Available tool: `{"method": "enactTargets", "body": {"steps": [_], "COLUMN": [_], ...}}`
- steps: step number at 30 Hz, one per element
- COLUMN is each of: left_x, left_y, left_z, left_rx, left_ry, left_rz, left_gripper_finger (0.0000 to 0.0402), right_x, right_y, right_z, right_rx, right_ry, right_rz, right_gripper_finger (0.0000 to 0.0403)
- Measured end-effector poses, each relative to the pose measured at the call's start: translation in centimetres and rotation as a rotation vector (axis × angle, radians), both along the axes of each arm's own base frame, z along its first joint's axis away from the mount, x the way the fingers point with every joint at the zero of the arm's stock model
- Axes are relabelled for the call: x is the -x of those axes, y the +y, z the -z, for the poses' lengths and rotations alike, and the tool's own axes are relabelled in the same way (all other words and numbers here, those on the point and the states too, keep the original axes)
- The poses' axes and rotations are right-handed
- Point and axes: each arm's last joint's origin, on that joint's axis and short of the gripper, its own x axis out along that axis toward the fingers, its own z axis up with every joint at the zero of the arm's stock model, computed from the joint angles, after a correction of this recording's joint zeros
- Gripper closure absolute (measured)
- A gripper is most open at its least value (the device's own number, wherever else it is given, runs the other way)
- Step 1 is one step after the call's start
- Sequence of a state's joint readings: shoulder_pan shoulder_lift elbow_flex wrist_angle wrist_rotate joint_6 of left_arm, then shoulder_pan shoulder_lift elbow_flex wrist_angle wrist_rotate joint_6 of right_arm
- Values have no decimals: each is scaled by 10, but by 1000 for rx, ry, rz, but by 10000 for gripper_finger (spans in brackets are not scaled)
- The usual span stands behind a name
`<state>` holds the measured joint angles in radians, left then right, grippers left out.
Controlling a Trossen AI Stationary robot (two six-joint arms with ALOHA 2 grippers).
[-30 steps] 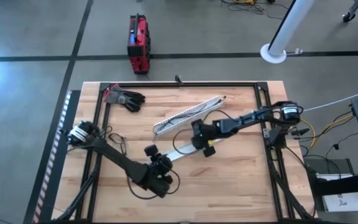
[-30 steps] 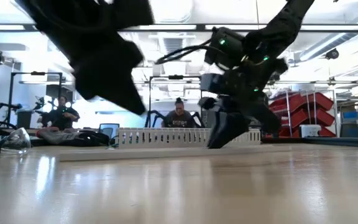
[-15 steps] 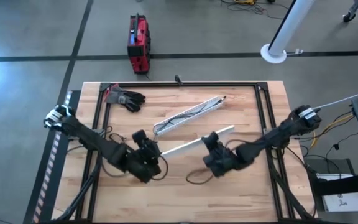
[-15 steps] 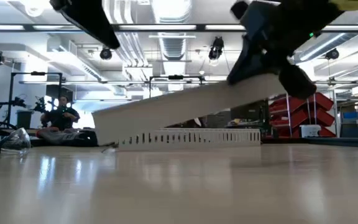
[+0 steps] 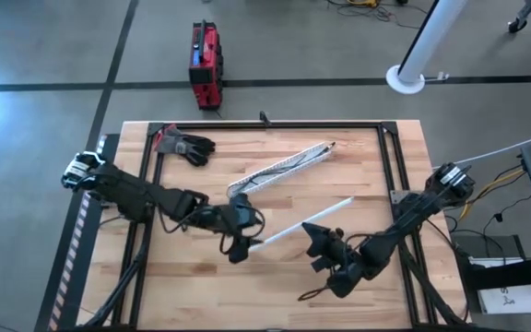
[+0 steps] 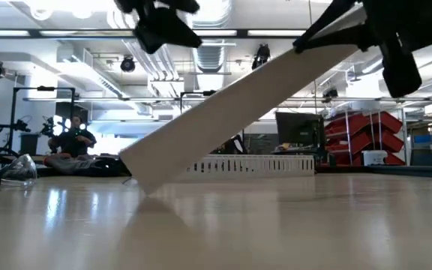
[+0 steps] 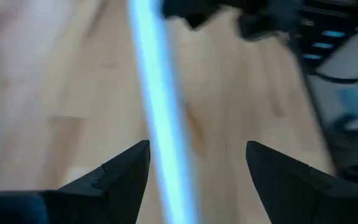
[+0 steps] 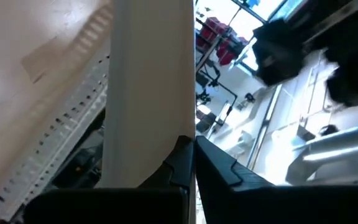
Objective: Ziptie cables
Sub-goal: Insert the white duct lid into the white cable duct until it is secured
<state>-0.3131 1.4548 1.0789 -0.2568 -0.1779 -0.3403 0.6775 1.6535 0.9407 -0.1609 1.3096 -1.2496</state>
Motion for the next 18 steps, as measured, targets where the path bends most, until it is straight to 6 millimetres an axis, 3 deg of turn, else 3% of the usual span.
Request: {"method": "enactTargets", "body": {"steps": [4, 7, 18], "left_x": [-1, -9, -48], "left_y": [11, 13, 10], "left_z": [8, 16, 53], "left_rx": [-68, -16, 7], "left_ry": [0, -47, -115], "left_rz": [-51, 9, 89], "left_gripper_finger": [150, 150, 150], "right_x": [-1, -1, -3], "right_y": [9, 12, 14], "right_z": [-7, -11, -17], "right_rx": [4, 17, 60], "right_ry": [-3, -18, -14], "right_rz": [-25, -21, -12], "right_gripper_finger": [403, 403, 403]}}
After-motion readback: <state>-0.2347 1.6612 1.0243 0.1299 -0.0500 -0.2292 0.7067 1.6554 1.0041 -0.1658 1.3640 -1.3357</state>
